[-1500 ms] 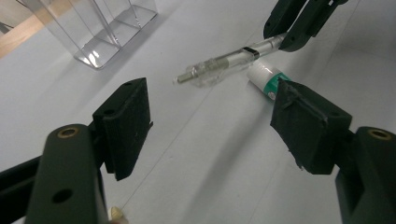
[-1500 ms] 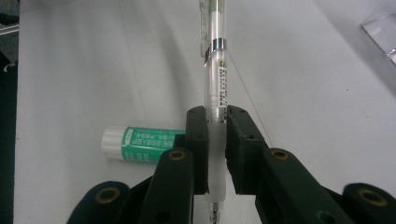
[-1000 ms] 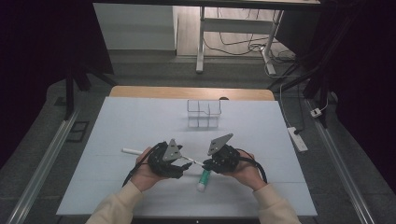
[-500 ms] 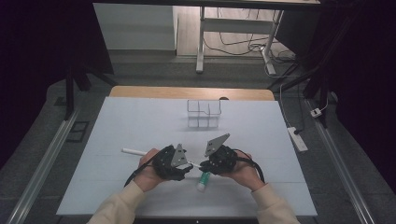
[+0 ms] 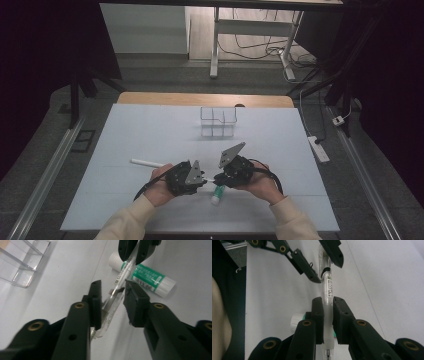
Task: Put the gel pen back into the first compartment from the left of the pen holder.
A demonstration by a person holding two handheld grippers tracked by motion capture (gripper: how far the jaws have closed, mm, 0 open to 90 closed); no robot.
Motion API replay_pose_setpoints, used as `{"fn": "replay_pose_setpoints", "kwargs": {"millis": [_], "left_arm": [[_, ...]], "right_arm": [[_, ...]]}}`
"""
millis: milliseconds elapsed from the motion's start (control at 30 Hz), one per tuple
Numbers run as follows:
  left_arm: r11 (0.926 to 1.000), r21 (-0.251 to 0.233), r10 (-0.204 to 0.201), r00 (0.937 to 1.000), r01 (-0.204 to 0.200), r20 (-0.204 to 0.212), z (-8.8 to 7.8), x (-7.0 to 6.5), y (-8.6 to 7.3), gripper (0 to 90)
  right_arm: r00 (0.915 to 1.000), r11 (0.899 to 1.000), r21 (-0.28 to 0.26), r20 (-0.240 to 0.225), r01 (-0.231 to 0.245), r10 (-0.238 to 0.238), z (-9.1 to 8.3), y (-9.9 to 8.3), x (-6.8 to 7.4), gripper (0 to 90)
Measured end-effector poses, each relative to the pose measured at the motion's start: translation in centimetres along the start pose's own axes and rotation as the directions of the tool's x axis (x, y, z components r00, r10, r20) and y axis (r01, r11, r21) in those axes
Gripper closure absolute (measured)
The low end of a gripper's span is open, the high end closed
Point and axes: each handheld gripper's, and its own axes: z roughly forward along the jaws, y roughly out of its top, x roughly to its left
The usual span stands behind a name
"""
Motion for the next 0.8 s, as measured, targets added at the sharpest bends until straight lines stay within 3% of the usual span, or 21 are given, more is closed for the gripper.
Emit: {"fn": "replay_pose_setpoints", "kwargs": {"millis": [67,167,300,567,800], "left_arm": [[0.9999,-0.011,-0.005,0.9997,0.005,-0.024,-0.22,0.06,-0.03,67.0],[0.9993,-0.022,-0.030,0.9987,0.029,-0.040,-0.52,0.41,-0.17,55.6],[0.9988,-0.037,-0.033,0.9974,0.031,-0.064,-0.83,0.46,-0.14,46.9],[0.9998,-0.020,-0.004,0.9981,0.002,-0.062,-0.46,0.03,0.10,44.7],[1.0000,-0.008,-0.002,0.9988,0.002,-0.049,-0.15,0.02,0.07,43.9]], "right_arm": [[0.9999,1.000,0.010,-0.006,-0.009,0.009,0.16,-0.09,-0.07,78.9],[0.9999,1.000,0.022,-0.005,-0.012,0.012,0.32,-0.26,-0.22,79.0],[0.9999,0.999,0.034,0.001,-0.016,0.016,0.35,-0.37,-0.39,79.0],[0.9997,0.999,0.036,0.007,-0.024,0.024,0.45,-0.38,-0.46,79.0],[0.9991,0.999,0.022,0.001,-0.043,0.043,0.45,-0.46,-0.68,79.2]]}}
